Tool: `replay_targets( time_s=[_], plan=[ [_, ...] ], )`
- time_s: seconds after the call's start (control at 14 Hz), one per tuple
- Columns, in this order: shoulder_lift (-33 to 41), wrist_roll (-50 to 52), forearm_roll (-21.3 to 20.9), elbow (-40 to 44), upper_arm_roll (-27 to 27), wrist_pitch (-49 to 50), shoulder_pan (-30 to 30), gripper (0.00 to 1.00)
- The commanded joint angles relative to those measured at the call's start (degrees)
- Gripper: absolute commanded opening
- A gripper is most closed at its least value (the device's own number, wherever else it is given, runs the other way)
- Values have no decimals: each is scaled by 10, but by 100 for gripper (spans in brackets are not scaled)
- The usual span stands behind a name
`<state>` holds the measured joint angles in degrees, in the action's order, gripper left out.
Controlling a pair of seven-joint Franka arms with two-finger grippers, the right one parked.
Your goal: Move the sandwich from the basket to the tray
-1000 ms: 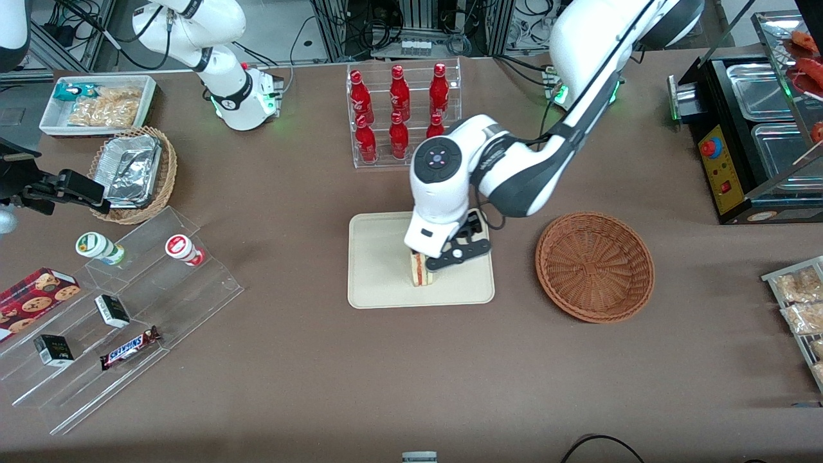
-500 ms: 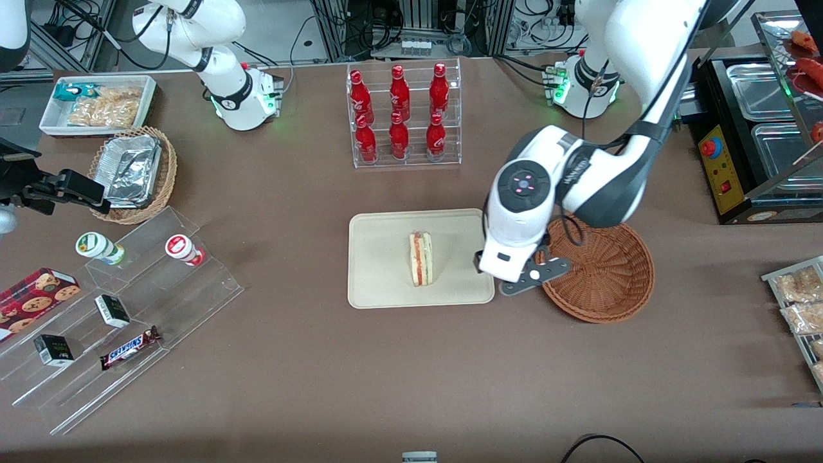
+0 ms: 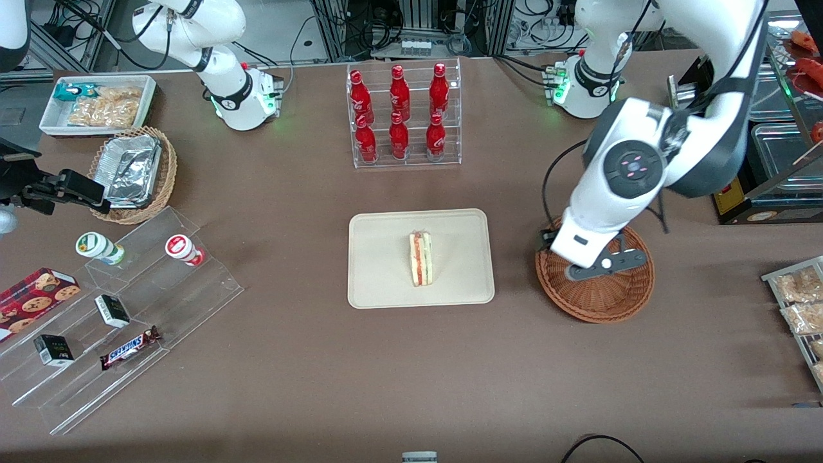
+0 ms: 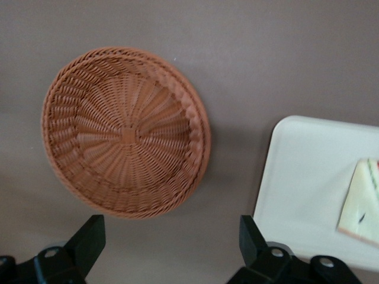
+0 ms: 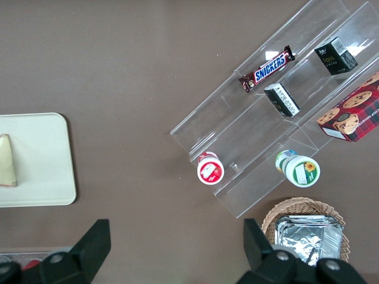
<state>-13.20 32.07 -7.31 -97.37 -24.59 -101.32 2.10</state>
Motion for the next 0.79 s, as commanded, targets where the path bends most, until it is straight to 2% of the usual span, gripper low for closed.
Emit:
replay_targets(
  time_s=[0.0, 0.07, 0.29, 0.71],
  plan=[
    [74, -121, 58, -40, 53, 38, 13, 100],
    [91, -163, 72, -40, 73, 56, 8, 100],
    [136, -327, 76, -20, 139, 130, 2, 100],
    [144, -337, 71, 57, 189, 158, 0, 100]
  ],
)
